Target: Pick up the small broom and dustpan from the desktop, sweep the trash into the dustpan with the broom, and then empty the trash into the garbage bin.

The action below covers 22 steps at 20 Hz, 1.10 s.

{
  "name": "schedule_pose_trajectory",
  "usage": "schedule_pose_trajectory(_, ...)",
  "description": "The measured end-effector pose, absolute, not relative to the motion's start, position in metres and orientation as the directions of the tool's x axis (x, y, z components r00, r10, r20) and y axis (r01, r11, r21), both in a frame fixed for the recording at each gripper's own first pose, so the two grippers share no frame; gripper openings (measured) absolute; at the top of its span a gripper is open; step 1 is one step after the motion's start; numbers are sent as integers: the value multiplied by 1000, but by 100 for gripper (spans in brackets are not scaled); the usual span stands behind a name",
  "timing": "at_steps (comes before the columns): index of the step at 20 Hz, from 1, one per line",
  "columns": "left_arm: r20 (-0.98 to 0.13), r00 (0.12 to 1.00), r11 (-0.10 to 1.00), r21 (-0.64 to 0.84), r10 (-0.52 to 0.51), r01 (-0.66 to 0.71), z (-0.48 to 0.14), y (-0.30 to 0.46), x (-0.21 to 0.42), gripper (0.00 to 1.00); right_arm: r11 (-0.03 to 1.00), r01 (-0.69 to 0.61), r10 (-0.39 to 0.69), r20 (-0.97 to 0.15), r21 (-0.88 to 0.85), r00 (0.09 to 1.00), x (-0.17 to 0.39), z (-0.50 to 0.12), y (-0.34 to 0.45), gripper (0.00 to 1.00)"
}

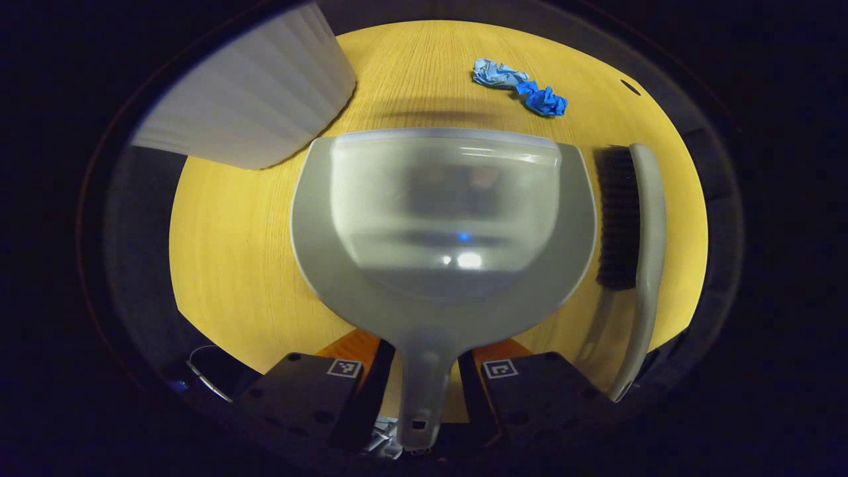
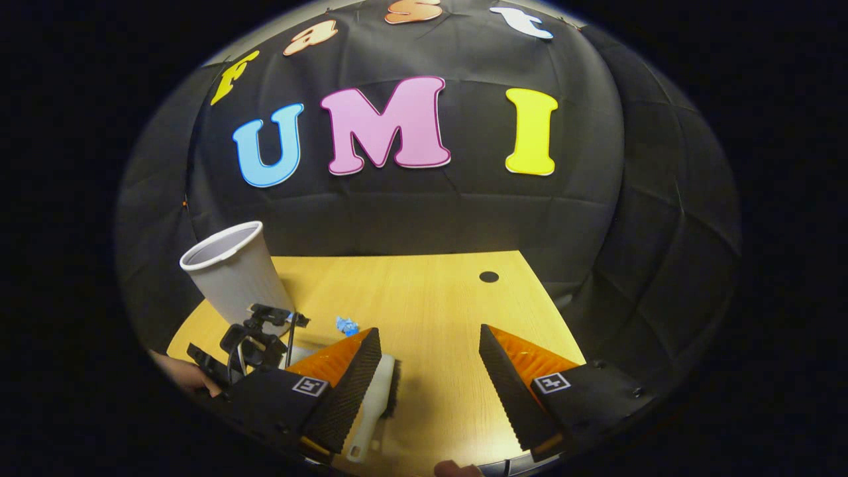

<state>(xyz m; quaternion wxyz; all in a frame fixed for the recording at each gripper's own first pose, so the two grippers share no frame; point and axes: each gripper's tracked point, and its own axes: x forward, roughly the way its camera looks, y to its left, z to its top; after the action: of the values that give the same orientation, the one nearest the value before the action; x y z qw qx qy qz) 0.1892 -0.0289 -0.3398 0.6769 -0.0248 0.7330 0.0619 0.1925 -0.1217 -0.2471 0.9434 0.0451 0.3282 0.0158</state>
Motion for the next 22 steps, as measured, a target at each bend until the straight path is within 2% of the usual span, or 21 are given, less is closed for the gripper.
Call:
schedule_pose_trajectory(1, -995, -86, 993, 57, 48, -105, -338, -29, 190, 38, 997, 13, 41, -624, 82, 780, 190, -247, -123, 96)
schedule_pose_trajectory(4, -997, -65, 998, 40, 37, -39, -340, -26, 189, 31, 997, 59, -12, -654, 50, 756, 181, -248, -117, 96)
schedule_pose_trajectory(7, -999, -32, 1000, -5, -6, -12, -341, -22, 188, 29, 995, 79, -9, -743, 59, 669, 161, -265, -93, 96)
schedule_pose_trajectory(12, -998, 32, 998, -45, -46, 32, -343, -14, 184, 29, 997, 27, 57, -901, 76, 430, 111, -310, -42, 96)
schedule_pose_trajectory(13, -997, 43, 997, -63, -65, 38, -343, -14, 184, 29, 995, 21, 81, -939, 93, 333, 100, -323, -30, 96)
schedule_pose_trajectory(14, -994, 55, 995, -90, -92, 46, -343, -13, 182, 29, 993, 25, 106, -968, 115, 229, 84, -334, -25, 89)
schedule_pose_trajectory(16, -989, 71, 991, -123, -126, 50, -345, -10, 181, 29, 991, 61, 112, -987, 120, 118, 73, -355, -19, 92)
schedule_pose_trajectory(17, -988, 77, 990, -132, -136, 53, -345, -8, 182, 29, 991, 80, 97, -992, 103, 87, 71, -367, -27, 98)
schedule_pose_trajectory(19, -984, 92, 987, -147, -153, 60, -344, -7, 181, 29, 990, 123, 66, -998, 66, 6, 68, -398, -38, 98)
schedule_pose_trajectory(20, -983, 97, 986, -153, -159, 64, -344, -6, 180, 29, 988, 144, 65, -997, 59, -39, 64, -411, -41, 93)
schedule_pose_trajectory(21, -981, 102, 985, -157, -164, 69, -343, -6, 179, 29, 983, 172, 75, -994, 60, -78, 64, -424, -42, 98)
schedule_pose_trajectory(22, -980, 105, 984, -160, -167, 74, -344, -6, 178, 29, 980, 193, 73, -990, 48, -124, 62, -435, -45, 92)
